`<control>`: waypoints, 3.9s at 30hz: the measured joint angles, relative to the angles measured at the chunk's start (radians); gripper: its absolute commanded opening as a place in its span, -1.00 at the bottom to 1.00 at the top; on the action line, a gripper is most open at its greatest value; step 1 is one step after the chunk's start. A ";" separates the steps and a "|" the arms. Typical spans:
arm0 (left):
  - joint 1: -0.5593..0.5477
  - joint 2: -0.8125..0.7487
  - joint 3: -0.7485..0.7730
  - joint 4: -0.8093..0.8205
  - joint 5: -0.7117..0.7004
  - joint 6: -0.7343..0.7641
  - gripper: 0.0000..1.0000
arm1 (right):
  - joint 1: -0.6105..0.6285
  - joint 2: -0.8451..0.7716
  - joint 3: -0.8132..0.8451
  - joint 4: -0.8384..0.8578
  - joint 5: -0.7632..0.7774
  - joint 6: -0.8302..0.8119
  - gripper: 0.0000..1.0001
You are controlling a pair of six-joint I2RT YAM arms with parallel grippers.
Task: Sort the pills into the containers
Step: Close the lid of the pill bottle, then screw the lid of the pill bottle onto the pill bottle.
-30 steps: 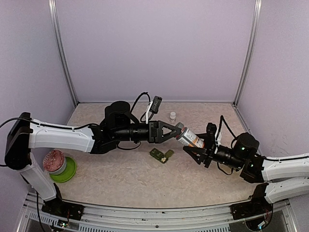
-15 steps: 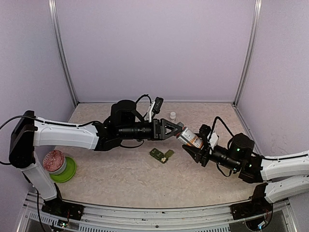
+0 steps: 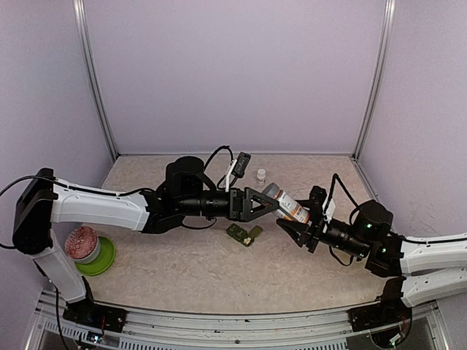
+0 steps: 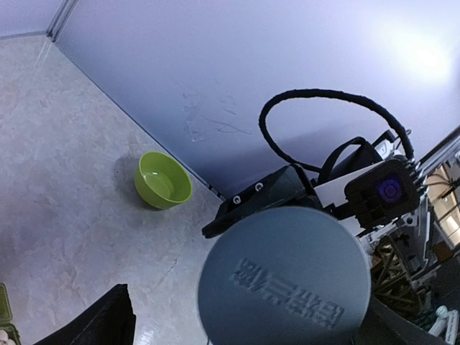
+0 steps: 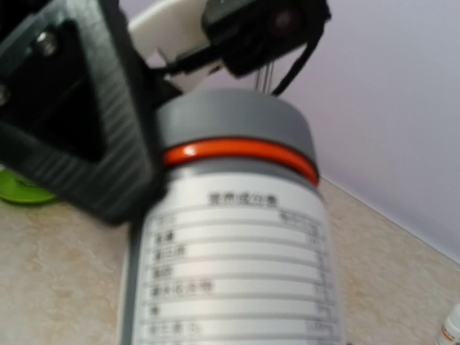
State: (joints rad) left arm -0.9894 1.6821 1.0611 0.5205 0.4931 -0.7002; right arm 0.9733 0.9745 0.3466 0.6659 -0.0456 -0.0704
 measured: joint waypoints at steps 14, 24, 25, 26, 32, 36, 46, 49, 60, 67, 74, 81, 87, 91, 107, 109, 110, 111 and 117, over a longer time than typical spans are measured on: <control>-0.001 -0.106 -0.027 -0.035 -0.059 0.040 0.98 | 0.002 -0.009 0.002 0.034 0.002 0.031 -0.56; -0.018 -0.090 -0.022 -0.042 -0.056 0.039 0.98 | 0.002 0.068 0.035 0.034 0.010 0.048 -0.56; -0.019 -0.088 -0.022 -0.042 -0.056 0.039 0.98 | 0.002 0.076 0.039 0.034 0.010 0.049 -0.56; -0.019 -0.086 -0.021 -0.042 -0.055 0.039 0.98 | 0.002 0.085 0.042 0.035 0.009 0.050 -0.56; -0.018 -0.076 -0.020 -0.043 -0.057 0.039 0.97 | 0.002 0.123 0.047 0.039 -0.007 0.053 -0.56; -0.017 -0.070 -0.009 -0.052 -0.057 0.039 0.98 | 0.004 0.139 0.048 0.044 -0.029 0.057 -0.56; -0.018 -0.063 -0.003 -0.069 -0.053 0.039 0.98 | 0.021 0.202 0.061 0.069 -0.071 0.065 -0.56; -0.018 -0.057 0.009 -0.073 -0.051 0.039 0.98 | 0.026 0.215 0.063 0.075 -0.088 0.066 -0.56; -0.018 -0.057 0.023 -0.081 -0.049 0.052 0.98 | 0.042 0.238 0.075 0.084 -0.116 0.068 -0.55; -0.019 -0.059 0.023 -0.106 -0.061 0.058 0.98 | 0.043 0.123 0.075 0.033 -0.028 0.049 -0.55; -0.019 -0.062 0.023 -0.110 -0.061 0.058 0.98 | 0.043 0.086 0.074 0.008 0.067 0.031 -0.55; -0.015 -0.071 0.016 -0.111 -0.064 0.057 0.98 | 0.043 0.132 0.074 -0.002 0.079 0.032 -0.55; -0.010 -0.071 0.008 -0.118 -0.079 0.057 0.97 | 0.044 0.203 0.092 0.015 0.024 0.038 -0.55; -0.006 -0.071 0.006 -0.123 -0.084 0.058 0.98 | 0.047 0.243 0.103 0.036 -0.001 0.047 -0.55; -0.005 -0.076 0.006 -0.126 -0.085 0.071 0.97 | 0.066 0.286 0.106 0.055 -0.071 0.062 -0.54; -0.002 -0.089 0.005 -0.134 -0.090 0.071 0.98 | 0.066 0.253 0.099 0.034 -0.055 0.058 -0.54; 0.000 -0.098 0.005 -0.140 -0.092 0.071 0.98 | 0.066 0.238 0.095 0.029 -0.047 0.055 -0.54; 0.004 -0.110 0.005 -0.149 -0.097 0.071 0.97 | 0.066 0.219 0.090 0.023 -0.035 0.048 -0.54; 0.035 -0.152 0.004 -0.181 -0.105 0.053 0.98 | 0.066 0.139 0.074 -0.011 0.033 0.010 -0.54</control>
State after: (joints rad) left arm -0.9546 1.5303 1.0653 0.3393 0.3885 -0.6468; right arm 1.0397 1.1137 0.4210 0.6544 -0.0124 -0.0601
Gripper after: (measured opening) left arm 0.988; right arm 0.522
